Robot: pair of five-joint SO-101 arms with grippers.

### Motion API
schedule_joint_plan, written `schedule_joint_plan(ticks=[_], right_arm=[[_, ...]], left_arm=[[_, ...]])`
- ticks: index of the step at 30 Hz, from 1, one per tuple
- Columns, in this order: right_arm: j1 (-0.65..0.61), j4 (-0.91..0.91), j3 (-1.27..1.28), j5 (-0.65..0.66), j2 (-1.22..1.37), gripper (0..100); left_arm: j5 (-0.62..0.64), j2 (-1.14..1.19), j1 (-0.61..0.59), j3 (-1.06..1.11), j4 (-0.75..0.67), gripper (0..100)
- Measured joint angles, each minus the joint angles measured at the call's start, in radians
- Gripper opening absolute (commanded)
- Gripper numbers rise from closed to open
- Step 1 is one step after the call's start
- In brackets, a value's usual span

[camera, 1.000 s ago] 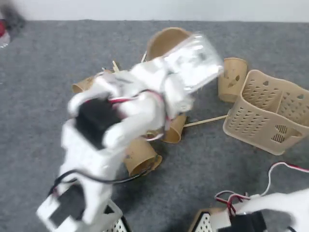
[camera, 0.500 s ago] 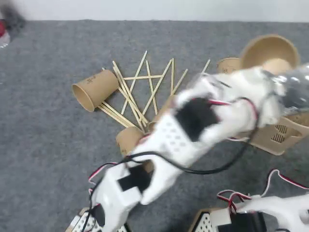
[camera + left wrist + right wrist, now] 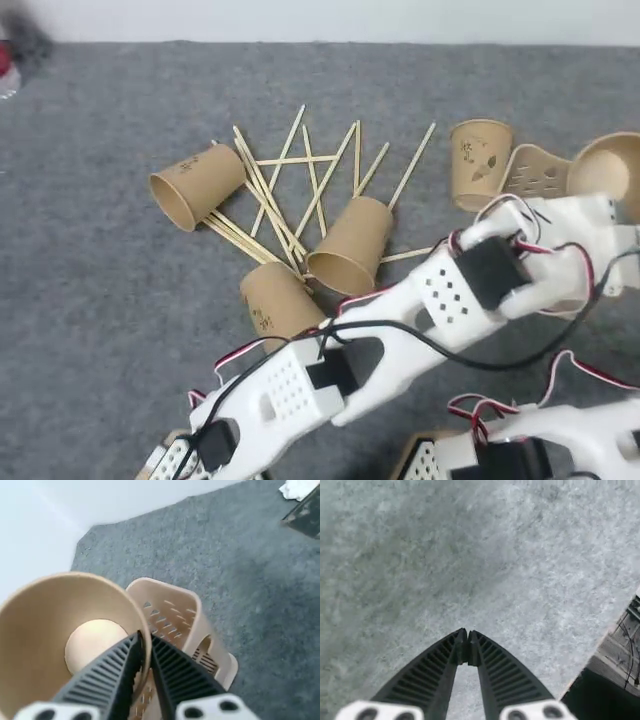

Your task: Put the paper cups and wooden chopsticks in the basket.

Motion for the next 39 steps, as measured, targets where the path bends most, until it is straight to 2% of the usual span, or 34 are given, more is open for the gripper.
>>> schedule_joint_plan(ticks=[10, 15, 20, 23, 27, 30, 33, 36, 39], right_arm=[[-0.028, 0.000, 0.026, 0.000, 0.000, 0.8], [-0.028, 0.000, 0.026, 0.000, 0.000, 0.8], [-0.028, 0.000, 0.026, 0.000, 0.000, 0.8], [-0.028, 0.000, 0.026, 0.000, 0.000, 0.8], [-0.028, 0.000, 0.026, 0.000, 0.000, 0.8], [-0.028, 0.000, 0.026, 0.000, 0.000, 0.8], [-0.028, 0.002, 0.025, 0.000, 0.000, 0.8], [-0.028, 0.031, -0.014, 0.000, 0.000, 0.8], [-0.028, 0.080, -0.080, 0.000, 0.000, 0.8]], left_arm=[[0.000, 0.000, 0.052, 0.000, 0.000, 2], [0.063, 0.000, 0.061, 0.000, 0.000, 18], [0.238, -0.006, 0.061, -0.038, 0.000, 18], [0.258, -0.008, 0.058, -0.040, 0.000, 18], [0.259, -0.021, 0.035, -0.120, 0.009, 13], [0.258, -0.100, -0.014, -0.224, 0.075, 10], [0.232, -0.209, -0.106, -0.292, 0.218, 10], [0.229, -0.301, -0.222, -0.305, 0.393, 11], [0.281, -0.397, -0.364, -0.221, 0.445, 16]])
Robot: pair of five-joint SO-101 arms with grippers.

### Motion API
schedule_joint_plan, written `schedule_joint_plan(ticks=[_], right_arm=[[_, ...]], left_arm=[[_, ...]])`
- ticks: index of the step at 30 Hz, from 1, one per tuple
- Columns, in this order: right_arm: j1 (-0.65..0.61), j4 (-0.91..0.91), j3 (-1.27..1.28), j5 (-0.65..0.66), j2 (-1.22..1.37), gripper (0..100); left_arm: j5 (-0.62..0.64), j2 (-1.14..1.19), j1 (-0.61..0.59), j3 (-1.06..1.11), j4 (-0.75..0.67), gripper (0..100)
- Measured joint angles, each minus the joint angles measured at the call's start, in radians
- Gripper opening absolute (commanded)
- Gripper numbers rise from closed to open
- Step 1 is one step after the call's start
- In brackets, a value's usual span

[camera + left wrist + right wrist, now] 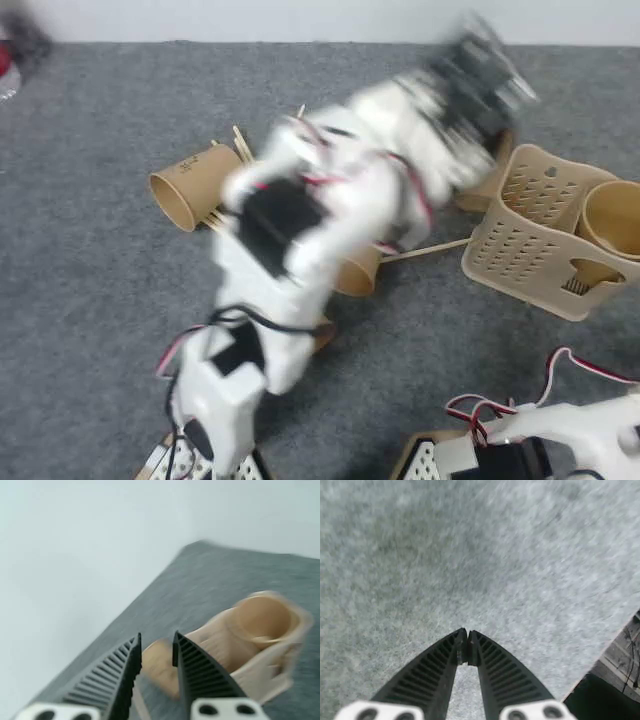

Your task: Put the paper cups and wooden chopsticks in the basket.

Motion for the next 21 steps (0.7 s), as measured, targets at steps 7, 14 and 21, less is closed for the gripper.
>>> schedule_joint_plan(ticks=[7, 14, 21], right_arm=[[-0.052, 0.178, -0.247, -0.009, 0.000, 0.9], [-0.213, 0.453, -0.552, -0.011, 0.000, 1.3], [-0.295, 0.626, -0.726, -0.014, 0.000, 8.6]], left_arm=[[-0.097, -0.344, -0.163, 0.635, 0.011, 15], [-0.235, -0.789, -0.193, 1.375, -0.170, 15], [-0.255, -1.165, -0.316, 2.134, -0.692, 15]])
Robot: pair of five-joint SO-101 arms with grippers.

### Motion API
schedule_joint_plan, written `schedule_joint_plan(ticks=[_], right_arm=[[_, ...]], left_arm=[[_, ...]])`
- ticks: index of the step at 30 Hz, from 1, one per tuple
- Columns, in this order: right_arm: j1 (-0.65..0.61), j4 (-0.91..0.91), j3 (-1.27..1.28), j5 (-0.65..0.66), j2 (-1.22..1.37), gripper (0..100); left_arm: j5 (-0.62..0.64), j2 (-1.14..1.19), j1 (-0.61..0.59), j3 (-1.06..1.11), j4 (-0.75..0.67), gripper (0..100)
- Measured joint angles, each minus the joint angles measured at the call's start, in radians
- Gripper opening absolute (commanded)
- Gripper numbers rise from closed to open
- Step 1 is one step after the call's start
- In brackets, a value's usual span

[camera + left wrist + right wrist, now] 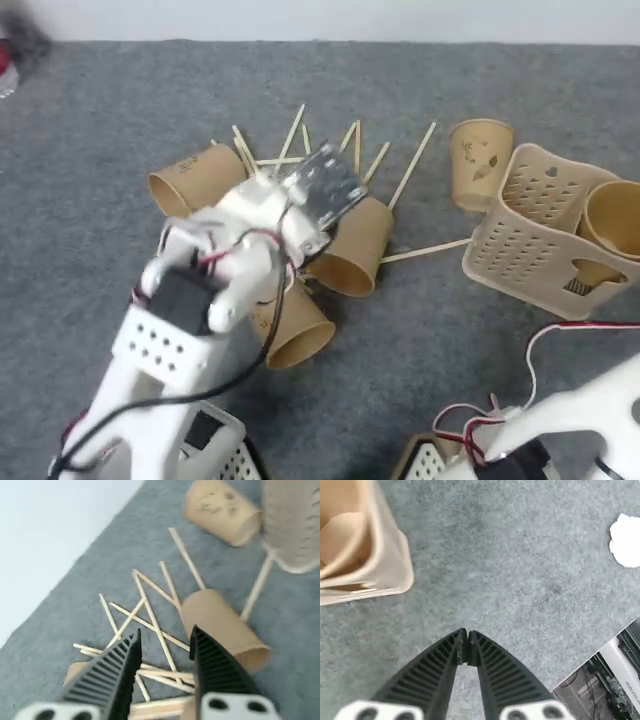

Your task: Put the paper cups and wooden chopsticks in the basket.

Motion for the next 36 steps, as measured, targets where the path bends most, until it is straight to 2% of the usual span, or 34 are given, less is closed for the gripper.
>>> schedule_joint_plan(ticks=[4, 12, 21, 26, 31, 36], right_arm=[[0.005, 0.009, -0.005, 0.000, 0.000, 14.9], [0.005, 0.011, -0.005, 0.000, 0.000, 15.1], [-0.078, 0.068, -0.005, -0.072, 0.000, 15.1], [-0.095, 0.078, -0.005, -0.077, 0.000, 15.1], [-0.095, 0.083, -0.005, -0.077, 0.000, 15.1], [-0.095, 0.084, -0.005, -0.077, 0.000, 15.1]], left_arm=[[-0.012, -0.080, -0.023, 0.322, -0.272, 15], [-0.138, -0.091, -0.018, 0.526, -0.336, 20], [-0.146, -0.064, 0.020, 0.565, -0.387, 20], [-0.146, 0.069, 0.032, 0.566, -0.528, 19], [-0.114, 0.273, 0.063, 0.508, -0.621, 12], [-0.084, 0.402, 0.064, 0.391, -0.638, 1]])
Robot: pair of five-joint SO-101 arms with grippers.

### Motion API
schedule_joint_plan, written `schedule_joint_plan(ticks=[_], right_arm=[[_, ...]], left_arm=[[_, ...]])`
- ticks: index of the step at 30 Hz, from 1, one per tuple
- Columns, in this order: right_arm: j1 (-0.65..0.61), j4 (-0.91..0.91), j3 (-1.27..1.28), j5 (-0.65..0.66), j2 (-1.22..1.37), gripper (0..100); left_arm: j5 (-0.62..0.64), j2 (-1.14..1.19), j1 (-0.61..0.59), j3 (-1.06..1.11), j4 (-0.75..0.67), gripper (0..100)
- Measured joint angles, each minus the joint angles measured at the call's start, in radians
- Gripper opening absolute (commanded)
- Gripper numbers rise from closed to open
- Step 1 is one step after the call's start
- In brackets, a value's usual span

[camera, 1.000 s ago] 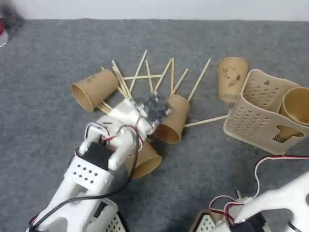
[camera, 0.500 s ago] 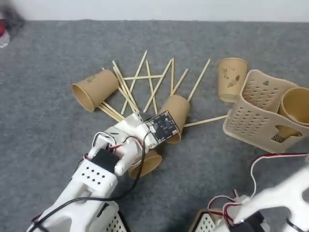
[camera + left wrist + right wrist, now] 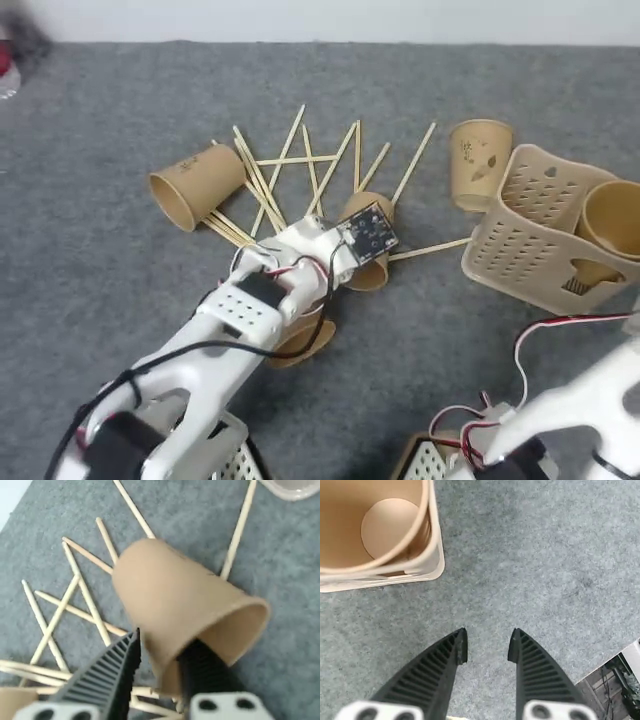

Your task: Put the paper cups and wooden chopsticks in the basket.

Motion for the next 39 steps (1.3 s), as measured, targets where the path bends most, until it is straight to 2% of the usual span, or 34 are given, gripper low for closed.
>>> schedule_joint_plan(ticks=[6, 9, 13, 18, 22, 26, 31, 34, 39], right_arm=[[-0.002, 0.000, 0.000, 0.000, 0.000, 15.1], [-0.021, 0.000, 0.000, 0.000, 0.000, 15.0], [-0.087, 0.011, -0.084, -0.002, 0.000, 15.0], [-0.196, 0.127, -0.316, -0.011, 0.000, 12.1], [-0.288, 0.141, -0.463, -0.095, -0.028, 9.8], [-0.453, 0.141, -0.479, -0.166, -0.069, 9.8], [-0.724, 0.141, -0.479, -0.272, -0.106, 12.6], [-0.864, 0.141, -0.479, -0.324, -0.120, 16.4], [-1.008, 0.141, -0.479, -0.336, -0.167, 17.0]], left_arm=[[-0.048, 0.025, 0.015, -0.025, 0.002, 1], [-0.051, 0.029, 0.028, -0.095, 0.087, 1], [-0.041, 0.021, 0.040, -0.328, 0.376, 1], [0.098, -0.025, 0.041, -0.724, 0.743, 1], [0.199, -0.021, 0.041, -1.046, 0.990, 1], [0.347, 0.054, 0.041, -1.349, 1.185, 1], [0.588, 0.219, 0.041, -1.639, 1.303, 1], [0.638, 0.313, 0.041, -1.746, 1.332, 1], [0.671, 0.368, 0.041, -1.795, 1.335, 1]])
